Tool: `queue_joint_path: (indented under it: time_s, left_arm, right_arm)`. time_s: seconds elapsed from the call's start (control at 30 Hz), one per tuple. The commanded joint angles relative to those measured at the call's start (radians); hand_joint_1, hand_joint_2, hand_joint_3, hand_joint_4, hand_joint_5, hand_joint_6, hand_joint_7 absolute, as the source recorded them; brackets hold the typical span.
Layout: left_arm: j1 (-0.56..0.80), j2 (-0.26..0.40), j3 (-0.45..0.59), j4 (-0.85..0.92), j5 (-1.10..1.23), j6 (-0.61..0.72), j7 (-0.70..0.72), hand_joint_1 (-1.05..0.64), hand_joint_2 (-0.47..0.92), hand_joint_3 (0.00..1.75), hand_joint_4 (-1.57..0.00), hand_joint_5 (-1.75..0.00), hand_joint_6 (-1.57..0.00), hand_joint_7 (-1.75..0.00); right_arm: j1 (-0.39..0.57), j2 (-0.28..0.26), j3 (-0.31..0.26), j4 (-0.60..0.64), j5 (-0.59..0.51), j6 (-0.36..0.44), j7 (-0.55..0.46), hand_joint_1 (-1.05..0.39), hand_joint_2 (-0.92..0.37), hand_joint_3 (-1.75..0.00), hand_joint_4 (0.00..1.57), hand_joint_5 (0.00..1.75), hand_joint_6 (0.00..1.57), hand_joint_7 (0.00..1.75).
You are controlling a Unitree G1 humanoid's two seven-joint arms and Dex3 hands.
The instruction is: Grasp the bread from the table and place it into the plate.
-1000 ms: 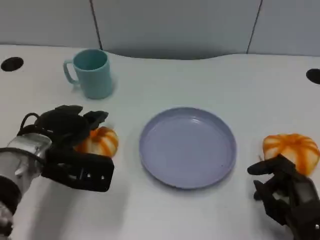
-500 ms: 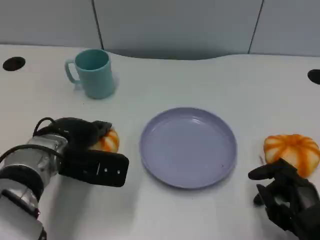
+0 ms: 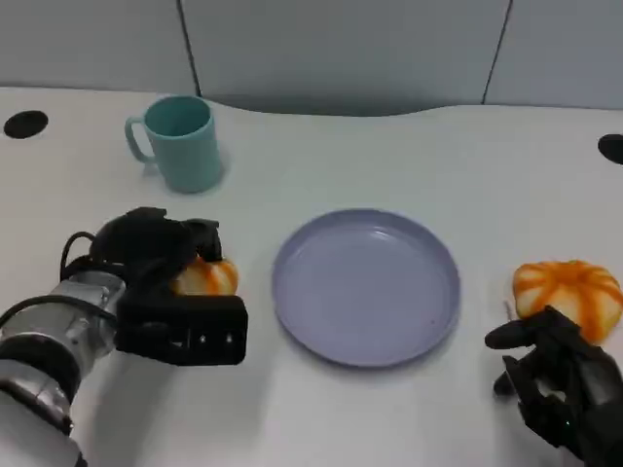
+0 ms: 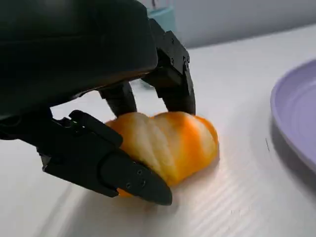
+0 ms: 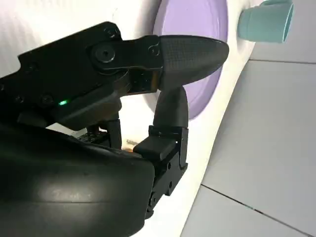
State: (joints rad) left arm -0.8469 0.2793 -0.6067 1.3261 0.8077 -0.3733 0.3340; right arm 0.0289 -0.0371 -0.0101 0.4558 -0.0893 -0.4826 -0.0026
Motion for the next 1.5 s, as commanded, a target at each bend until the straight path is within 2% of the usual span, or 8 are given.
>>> queue_joint_path:
  time_s: [0.03,0.37,0.43,0.5,0.73,1.1,1.3,1.5]
  left_arm:
    - [0.027,0.015,0.000,0.024,-0.005,-0.006,0.046,-0.13,0.92,0.07,-0.79,-1.75,-0.55,-1.75]
    - [0.030,0.022,0.069,0.008,-0.085,-0.090,0.063,-0.12,0.92,0.14,-0.82,-1.75,-0.58,-1.75]
    - [0.014,0.033,0.143,-0.025,-0.164,-0.196,0.061,-0.08,0.68,0.60,-0.81,-1.75,-0.55,-1.75]
    - [-0.009,0.038,0.183,-0.055,-0.206,-0.273,0.055,-0.06,0.56,0.77,-0.79,-1.75,-0.55,-1.75]
    - [-0.064,0.029,0.213,-0.108,-0.236,-0.404,-0.006,-0.05,0.65,0.48,-0.83,-1.75,-0.59,-1.75]
    - [-0.138,-0.111,0.148,-0.128,-0.196,-0.449,-0.157,-0.07,0.65,0.42,-0.88,-1.75,-0.64,-1.75]
    - [-0.158,-0.185,0.078,-0.088,-0.131,-0.378,-0.150,-0.08,0.53,0.83,-0.97,-1.75,-0.75,-1.75]
    - [-0.155,-0.221,0.055,-0.052,-0.114,-0.319,-0.150,-0.07,0.43,0.97,-0.97,-1.75,-0.72,-1.75]
  right_arm:
    - [0.009,-0.008,-0.007,-0.007,0.009,0.000,-0.003,-0.21,-0.92,-0.47,0.47,1.63,0.43,1.41]
    - [0.010,-0.004,-0.006,-0.010,0.009,0.005,-0.005,-0.22,-0.92,-0.47,0.47,1.62,0.42,1.42]
    - [0.006,-0.003,-0.004,-0.004,0.005,0.002,-0.009,-0.20,-0.92,-0.47,0.46,1.62,0.41,1.42]
    - [0.003,-0.001,-0.003,-0.007,0.004,0.010,-0.008,-0.20,-0.92,-0.47,0.46,1.62,0.41,1.42]
    - [-0.004,0.003,-0.002,-0.006,-0.004,0.025,-0.013,-0.22,-0.92,-0.47,0.47,1.62,0.42,1.42]
    - [-0.015,-0.003,-0.001,0.009,-0.009,0.021,-0.007,-0.23,-0.92,-0.45,0.49,1.62,0.43,1.42]
    - [-0.007,-0.001,-0.001,-0.002,-0.017,0.024,-0.012,-0.22,-0.92,-0.45,0.50,1.61,0.43,1.41]
    - [0.003,0.004,0.000,-0.023,-0.007,0.045,-0.005,-0.23,-0.92,-0.45,0.49,1.61,0.43,1.40]
